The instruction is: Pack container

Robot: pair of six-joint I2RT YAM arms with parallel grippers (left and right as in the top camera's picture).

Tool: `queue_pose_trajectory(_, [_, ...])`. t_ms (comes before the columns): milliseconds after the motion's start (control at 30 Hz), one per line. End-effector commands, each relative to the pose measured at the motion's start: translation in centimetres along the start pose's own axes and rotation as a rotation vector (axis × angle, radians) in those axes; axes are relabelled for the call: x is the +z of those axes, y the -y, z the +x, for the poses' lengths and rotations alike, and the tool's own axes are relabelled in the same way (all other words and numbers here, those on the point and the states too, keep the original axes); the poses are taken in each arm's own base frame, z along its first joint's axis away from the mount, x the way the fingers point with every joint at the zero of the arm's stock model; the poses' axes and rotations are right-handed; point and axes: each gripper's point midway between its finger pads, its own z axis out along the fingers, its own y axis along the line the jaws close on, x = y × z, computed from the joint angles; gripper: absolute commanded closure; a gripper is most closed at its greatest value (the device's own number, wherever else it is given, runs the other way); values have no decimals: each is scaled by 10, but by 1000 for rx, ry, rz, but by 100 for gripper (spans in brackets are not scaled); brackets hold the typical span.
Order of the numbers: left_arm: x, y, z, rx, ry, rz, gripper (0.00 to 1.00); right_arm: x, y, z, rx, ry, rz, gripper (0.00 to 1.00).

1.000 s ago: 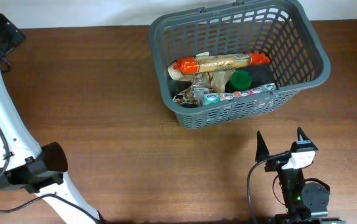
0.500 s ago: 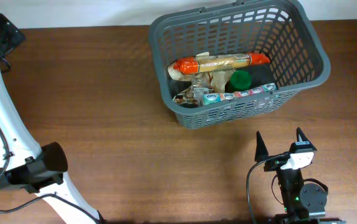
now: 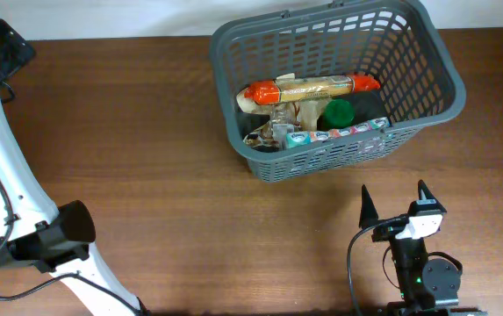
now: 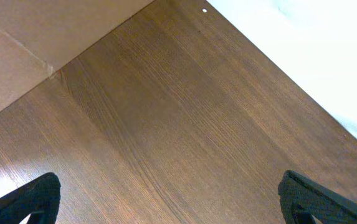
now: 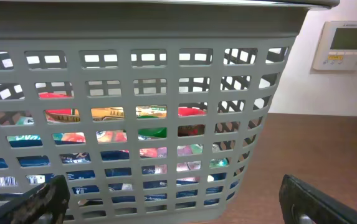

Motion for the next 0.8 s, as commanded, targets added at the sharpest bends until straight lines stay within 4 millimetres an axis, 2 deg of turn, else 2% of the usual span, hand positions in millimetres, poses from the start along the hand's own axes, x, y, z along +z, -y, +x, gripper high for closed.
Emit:
queue_pose_trajectory(0, [-15, -3, -6, -25, 36, 15, 1, 0, 4, 0, -4, 7, 20, 1])
queue_pose_trajectory(167, [-15, -3, -6, -25, 36, 15, 1, 0, 4, 3, -4, -4, 20, 1])
queue_pose_trajectory(333, [-15, -3, -6, -25, 36, 15, 1, -1, 4, 24, -2, -89, 20, 1])
queue_pose_trajectory(767, [-15, -3, -6, -25, 36, 15, 1, -1, 4, 24, -2, -88, 19, 1])
